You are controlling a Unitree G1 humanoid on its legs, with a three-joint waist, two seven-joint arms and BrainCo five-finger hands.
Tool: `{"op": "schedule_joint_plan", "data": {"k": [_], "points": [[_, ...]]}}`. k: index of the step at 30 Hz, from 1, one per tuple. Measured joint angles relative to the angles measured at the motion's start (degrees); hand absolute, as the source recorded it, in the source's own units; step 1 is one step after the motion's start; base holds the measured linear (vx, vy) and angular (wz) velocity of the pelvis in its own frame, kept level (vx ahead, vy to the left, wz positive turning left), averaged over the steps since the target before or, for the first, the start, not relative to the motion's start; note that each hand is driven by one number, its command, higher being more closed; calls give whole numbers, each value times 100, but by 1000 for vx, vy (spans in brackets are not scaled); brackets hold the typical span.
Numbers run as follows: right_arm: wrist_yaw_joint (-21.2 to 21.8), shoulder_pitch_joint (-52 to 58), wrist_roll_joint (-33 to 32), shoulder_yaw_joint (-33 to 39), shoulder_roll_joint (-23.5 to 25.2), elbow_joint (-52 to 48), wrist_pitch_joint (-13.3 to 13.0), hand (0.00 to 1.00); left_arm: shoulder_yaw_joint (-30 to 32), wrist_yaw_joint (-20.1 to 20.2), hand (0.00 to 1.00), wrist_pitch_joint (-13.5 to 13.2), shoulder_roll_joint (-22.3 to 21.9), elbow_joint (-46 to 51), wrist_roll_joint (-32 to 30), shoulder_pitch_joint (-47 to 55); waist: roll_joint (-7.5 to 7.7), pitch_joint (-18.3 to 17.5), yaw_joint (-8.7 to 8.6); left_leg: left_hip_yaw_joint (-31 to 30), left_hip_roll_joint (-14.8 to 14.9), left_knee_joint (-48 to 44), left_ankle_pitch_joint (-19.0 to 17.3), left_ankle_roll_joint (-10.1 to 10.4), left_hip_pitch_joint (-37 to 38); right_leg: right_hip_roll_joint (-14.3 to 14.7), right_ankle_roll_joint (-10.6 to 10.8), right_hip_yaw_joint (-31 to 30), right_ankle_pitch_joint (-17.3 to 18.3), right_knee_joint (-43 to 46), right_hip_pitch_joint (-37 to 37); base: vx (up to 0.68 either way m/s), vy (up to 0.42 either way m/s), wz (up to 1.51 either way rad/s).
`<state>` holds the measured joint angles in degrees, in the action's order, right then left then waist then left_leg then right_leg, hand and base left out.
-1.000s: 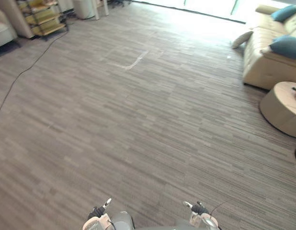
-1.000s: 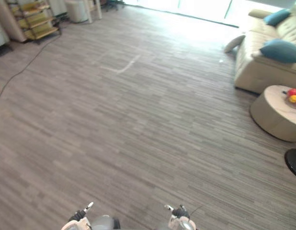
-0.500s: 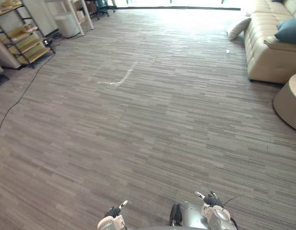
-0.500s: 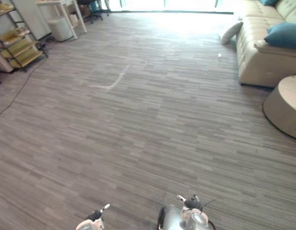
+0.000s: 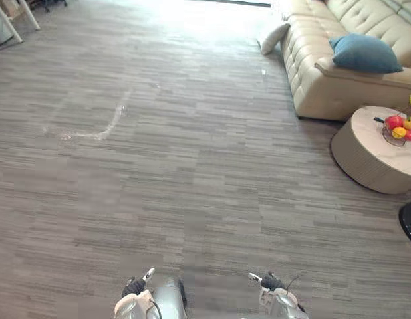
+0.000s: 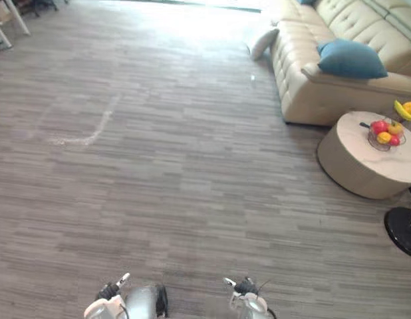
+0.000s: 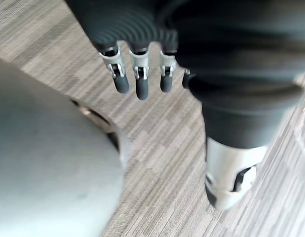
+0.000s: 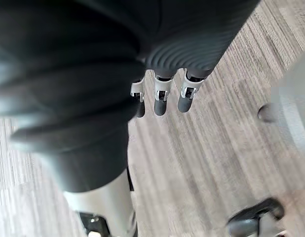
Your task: Pick up cushions and gather them together orderly.
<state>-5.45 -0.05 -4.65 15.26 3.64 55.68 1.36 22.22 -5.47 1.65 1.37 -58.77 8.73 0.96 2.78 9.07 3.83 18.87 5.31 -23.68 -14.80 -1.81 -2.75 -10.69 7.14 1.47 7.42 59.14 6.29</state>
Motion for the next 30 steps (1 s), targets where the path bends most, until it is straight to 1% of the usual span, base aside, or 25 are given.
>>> {"op": "schedule_joint_plan", "data": {"k": [1,2,3,4,6,8,9,10,11,12,13,14,15,16,18,19,20,21,23,24,25,26,27,28,30], "points": [[25,19,-1,-84,-4,-117,-31,0,-117,-17,0,11,-5,-40,-4,-14,-70,35,-69,110,-14,287,-43,-56,580,-29,-77,216,148,323,351,652,135,4],[39,24,1,-98,-4,-134,-43,0,-151,-22,0,11,-23,-37,-4,-27,-87,26,-73,115,-14,423,-60,-71,758,-30,-125,323,178,317,472,725,106,-5],[82,43,5,-94,-3,-338,-137,0,-247,-35,0,11,-104,-37,-17,-68,-170,-8,-101,97,-1,977,-316,154,1361,-67,-238,874,373,-22,1179,521,55,-4],[87,34,11,-90,-4,-403,-165,0,-320,-36,0,17,-95,-40,-32,-99,-141,12,-120,103,-16,1092,-383,264,1515,-108,-265,1050,401,-348,1394,631,6,3],[89,17,16,-66,-33,-441,-190,0,-314,-51,0,27,-89,-48,-76,-137,-74,66,-157,105,-67,1293,-414,241,1845,-146,-385,1402,390,-1274,1597,488,-90,17],[83,51,8,-47,-128,-486,-174,0,-413,-47,0,28,-169,-41,-107,-163,-65,71,-260,28,-99,1588,-554,210,2310,-40,-450,1671,-36,-2894,1634,534,-150,54],[84,92,16,16,-166,-486,-149,0,-407,-37,0,28,-237,-49,-221,-164,-73,77,-343,-233,-145,1755,-674,217,2623,56,-774,1500,-658,-3156,1625,535,-152,48],[87,64,20,22,-241,-477,-132,0,-387,-37,0,27,-272,-76,-251,-147,-141,74,-353,-315,-118,1747,-660,211,2732,82,-938,1481,-429,-2892,1641,791,-231,26],[87,25,22,43,-385,-471,-115,0,-379,4,0,29,-460,-111,-286,-166,-418,50,-347,-517,94,1299,-482,388,2679,134,-976,1506,188,-2355,1662,631,-206,0],[86,13,22,65,-409,-488,-110,0,-392,15,0,28,-460,-121,-297,-163,-476,24,-354,-606,155,1064,-451,444,2598,179,-988,1532,311,-2273,1652,749,-273,-1],[81,-10,23,168,-435,-496,-96,0,-375,42,0,41,-504,-156,-304,-133,-634,-26,-385,-949,394,-74,-306,690,2130,284,-1021,1647,601,-2205,1517,631,-259,7],[71,-11,12,192,-438,-490,-100,0,-332,64,0,41,-508,-141,-299,-201,-741,26,-407,-1439,627,-1768,470,1352,1396,448,-1095,1745,781,-2319,1158,631,-250,4],[65,-16,11,176,-437,-479,-100,0,-330,63,0,39,-506,-139,-299,-197,-710,71,-381,-1546,700,-2308,674,1580,1139,511,-1097,1739,838,-2383,1027,733,-209,-13],[53,-115,2,87,-389,-391,-82,0,-233,67,0,26,-496,30,-288,-202,-745,192,-332,-1452,1001,-3790,650,1495,389,774,-1218,1704,983,-2738,351,587,-120,-24],[45,-169,-7,-96,-325,-208,-69,0,-123,63,0,22,-454,151,-270,-190,-645,236,-297,-1204,1108,-4136,398,1131,-105,850,-1251,1671,1054,-3112,-173,500,-61,-29],[39,-168,-23,-251,-199,-153,-31,0,-117,62,0,12,-374,270,-231,-174,-488,234,-256,-753,1125,-3799,178,825,-667,862,-1210,1559,1047,-3621,-676,408,-29,-32],[37,-176,-32,-283,-165,-125,-31,0,-115,61,0,0,-358,317,-217,-163,-463,221,-218,-618,1125,-3597,130,745,-821,862,-1180,1494,1036,-3768,-798,516,-10,-60],[37,-195,-37,-407,-129,-71,-13,0,-85,62,0,-8,-333,405,-189,-143,-441,216,-119,-348,1113,-2924,67,633,-1165,872,-1086,1286,1030,-4115,-1105,522,52,-71],[37,-196,-34,-479,-38,-67,23,0,82,55,0,-24,-337,437,-177,-74,-453,214,-13,-210,1021,-1513,130,632,-1483,841,-898,1000,1037,-4481,-1525,700,176,-86],[29,-191,-17,-477,29,-62,22,0,167,22,0,-13,-330,422,-113,29,-444,200,8,-241,861,-298,410,734,-1518,786,-702,834,1163,-4650,-1765,765,301,-105],[31,-180,5,-506,35,2,25,0,299,3,0,-23,-333,426,57,164,-400,138,86,-353,726,36,1241,701,-1496,688,-557,582,1321,-4743,-1990,667,297,-91],[36,-188,3,-581,35,59,28,0,357,3,0,-23,-282,427,64,167,-315,76,111,-345,631,-38,1222,532,-1490,598,-539,490,1341,-4797,-2029,565,243,-58],[46,-188,5,-631,46,110,35,0,359,-34,0,-19,-203,423,38,161,-115,-82,109,-208,512,-126,1033,396,-1540,434,-564,381,1249,-4842,-2037,732,309,-28],[25,-153,5,-487,45,120,29,0,370,-67,0,-18,-209,408,53,129,-27,-123,106,-102,481,-499,691,223,-1546,264,-387,208,849,-4567,-1924,698,314,-20],[28,-133,6,-475,54,139,26,0,311,-67,0,-6,-117,360,32,117,115,-133,144,9,290,-509,523,55,-1280,73,-185,81,629,-3816,-1762,701,350,-16]]}}
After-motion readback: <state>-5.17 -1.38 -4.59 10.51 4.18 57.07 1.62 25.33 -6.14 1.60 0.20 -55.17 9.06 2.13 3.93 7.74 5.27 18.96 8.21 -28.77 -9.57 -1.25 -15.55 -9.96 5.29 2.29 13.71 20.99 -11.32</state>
